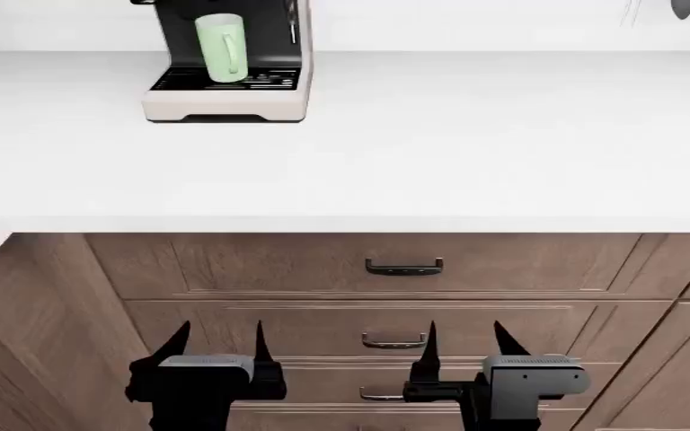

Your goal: Pick the mug from under the coffee machine dispenser and place it on the counter.

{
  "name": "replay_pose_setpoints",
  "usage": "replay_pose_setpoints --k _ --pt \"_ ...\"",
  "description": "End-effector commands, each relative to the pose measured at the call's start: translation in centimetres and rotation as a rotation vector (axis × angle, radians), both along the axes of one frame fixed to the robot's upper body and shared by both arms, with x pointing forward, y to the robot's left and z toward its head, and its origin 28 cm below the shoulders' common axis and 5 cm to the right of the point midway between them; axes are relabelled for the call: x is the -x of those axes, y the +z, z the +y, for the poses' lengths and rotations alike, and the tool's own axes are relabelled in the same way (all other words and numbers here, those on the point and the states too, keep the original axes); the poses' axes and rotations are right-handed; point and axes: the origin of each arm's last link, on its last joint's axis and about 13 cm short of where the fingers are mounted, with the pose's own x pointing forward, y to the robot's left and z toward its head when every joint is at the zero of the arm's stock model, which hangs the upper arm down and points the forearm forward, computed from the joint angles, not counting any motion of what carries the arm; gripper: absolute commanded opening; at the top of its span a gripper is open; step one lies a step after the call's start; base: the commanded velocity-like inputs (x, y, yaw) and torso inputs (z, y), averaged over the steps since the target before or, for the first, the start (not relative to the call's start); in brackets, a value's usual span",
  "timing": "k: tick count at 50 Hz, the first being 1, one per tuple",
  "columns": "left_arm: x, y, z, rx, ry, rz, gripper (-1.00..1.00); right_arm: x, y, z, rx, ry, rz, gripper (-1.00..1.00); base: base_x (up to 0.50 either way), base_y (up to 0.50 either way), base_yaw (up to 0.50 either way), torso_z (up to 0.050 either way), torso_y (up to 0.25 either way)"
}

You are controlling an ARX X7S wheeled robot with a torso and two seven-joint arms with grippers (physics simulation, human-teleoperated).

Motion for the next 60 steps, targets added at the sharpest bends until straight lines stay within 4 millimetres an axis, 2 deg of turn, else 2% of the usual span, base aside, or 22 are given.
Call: replay_pose_setpoints --k 1,11,37,43,60 --pt "0.01 0.00 0.00 -0.003 0.002 0.001 1.00 -0.02 -0.01 0.03 0.004 -0.009 0.000 1.00 0.00 0.00 0.00 0.000 0.000" --pt "0.12 0.01 0.01 -0.010 0.006 0.005 1.00 -0.02 -0.01 -0.07 0.001 -0.047 -0.001 1.00 0.00 0.03 0.00 0.000 0.000" --pt "0.10 -0.06 -0.02 -0.014 0.003 0.008 1.00 0.09 -0.01 -0.10 -0.003 -0.053 -0.007 1.00 0.00 0.50 0.00 0.000 0.000" --pt "0.15 -0.02 -0.01 -0.005 -0.004 0.005 1.00 0.09 0.00 -0.13 -0.008 -0.058 -0.007 1.00 0.00 0.06 0.00 0.000 0.000" --pt "0.12 0.05 -0.04 0.009 -0.025 0.001 1.00 0.18 0.01 -0.17 -0.016 -0.063 -0.006 1.00 0.00 0.00 0.00 0.046 0.016"
